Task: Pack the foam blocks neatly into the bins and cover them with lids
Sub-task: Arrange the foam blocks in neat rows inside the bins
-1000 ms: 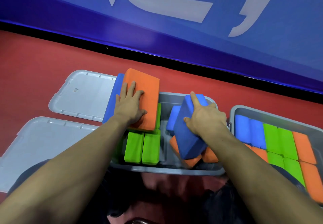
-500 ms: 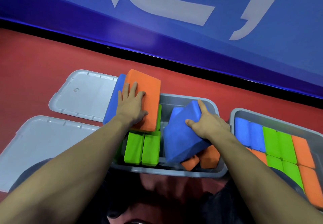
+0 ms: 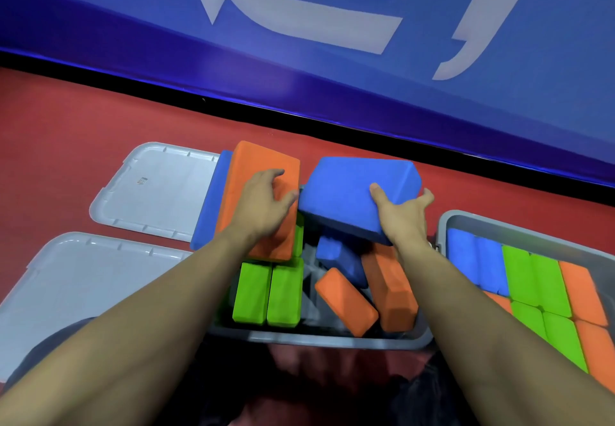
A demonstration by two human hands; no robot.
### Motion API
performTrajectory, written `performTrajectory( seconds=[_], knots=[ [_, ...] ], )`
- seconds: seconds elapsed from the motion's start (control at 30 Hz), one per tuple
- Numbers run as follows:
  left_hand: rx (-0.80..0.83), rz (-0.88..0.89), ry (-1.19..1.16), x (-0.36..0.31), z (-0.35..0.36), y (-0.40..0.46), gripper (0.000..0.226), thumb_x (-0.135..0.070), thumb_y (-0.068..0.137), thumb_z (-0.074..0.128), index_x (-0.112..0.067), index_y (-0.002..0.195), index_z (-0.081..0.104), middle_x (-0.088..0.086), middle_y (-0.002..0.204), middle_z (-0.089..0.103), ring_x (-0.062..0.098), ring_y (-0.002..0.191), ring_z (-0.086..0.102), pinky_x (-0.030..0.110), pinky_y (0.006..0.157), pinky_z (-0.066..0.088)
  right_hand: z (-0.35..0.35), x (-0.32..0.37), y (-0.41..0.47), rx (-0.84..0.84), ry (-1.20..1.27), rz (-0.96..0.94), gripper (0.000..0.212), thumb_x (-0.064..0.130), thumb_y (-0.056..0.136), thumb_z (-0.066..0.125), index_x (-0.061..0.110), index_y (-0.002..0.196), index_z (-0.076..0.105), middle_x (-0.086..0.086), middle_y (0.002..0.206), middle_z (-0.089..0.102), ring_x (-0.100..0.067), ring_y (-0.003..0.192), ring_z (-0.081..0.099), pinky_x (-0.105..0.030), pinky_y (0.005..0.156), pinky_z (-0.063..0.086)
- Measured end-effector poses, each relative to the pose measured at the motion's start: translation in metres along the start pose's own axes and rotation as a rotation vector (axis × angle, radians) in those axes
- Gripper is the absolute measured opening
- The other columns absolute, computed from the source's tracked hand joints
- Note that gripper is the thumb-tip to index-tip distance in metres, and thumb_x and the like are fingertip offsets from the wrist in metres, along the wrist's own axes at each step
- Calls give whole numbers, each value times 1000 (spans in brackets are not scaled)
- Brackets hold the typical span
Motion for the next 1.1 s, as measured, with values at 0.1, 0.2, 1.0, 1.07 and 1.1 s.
performTrajectory(
  seconds=[0.1, 0.2, 1.0, 1.07, 1.1],
  knots=[
    [32, -188, -257, -4, 4, 6, 68, -42, 93, 67, -9, 148, 43, 12, 150, 46, 22, 138, 45, 36, 115, 35, 6, -4, 0, -69, 169, -20, 100, 60, 81, 72, 21, 153, 15, -8, 140, 54, -31, 119, 60, -40, 95, 48],
    [60, -256, -277, -2, 8, 7, 72, -46, 93, 66, -7, 148, 42, 14, 149, 48, 22, 136, 47, 37, 115, 35, 12, -5, -5, -125, 361, -5, 96, 57, 83, 72, 22, 152, 15, -5, 137, 55, -25, 112, 61, -40, 99, 50],
    [-294, -501, -457, 32, -52, 8, 119, -75, 60, 76, -19, 154, 26, 9, 148, 39, 32, 133, 47, 51, 110, 42, 135, -27, -51, 646, 410, 196, 66, 58, 83, 74, 23, 135, 53, 6, 137, 61, -25, 125, 57, -42, 89, 47],
    [-299, -516, -407, 28, -49, 6, 124, -71, 67, 76, -19, 159, 10, 12, 157, 26, 35, 140, 38, 52, 114, 37, 133, -29, -49, 623, 401, 193, 67, 61, 81, 74, 24, 133, 54, 6, 135, 62, -25, 123, 58, -43, 89, 48],
    [-313, -521, -379, 25, -49, 6, 126, -69, 69, 76, -18, 160, 5, 13, 159, 22, 36, 143, 35, 52, 115, 35, 131, -30, -48, 617, 393, 190, 72, 64, 76, 75, 24, 132, 55, 6, 134, 63, -25, 122, 59, -42, 88, 49]
  ],
)
Point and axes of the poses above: each hand's wrist, its own y-axis towards the middle knuckle, its own z-axis out of the palm, x = y × z, the point moved 4 cm from there along y, towards the middle knuckle
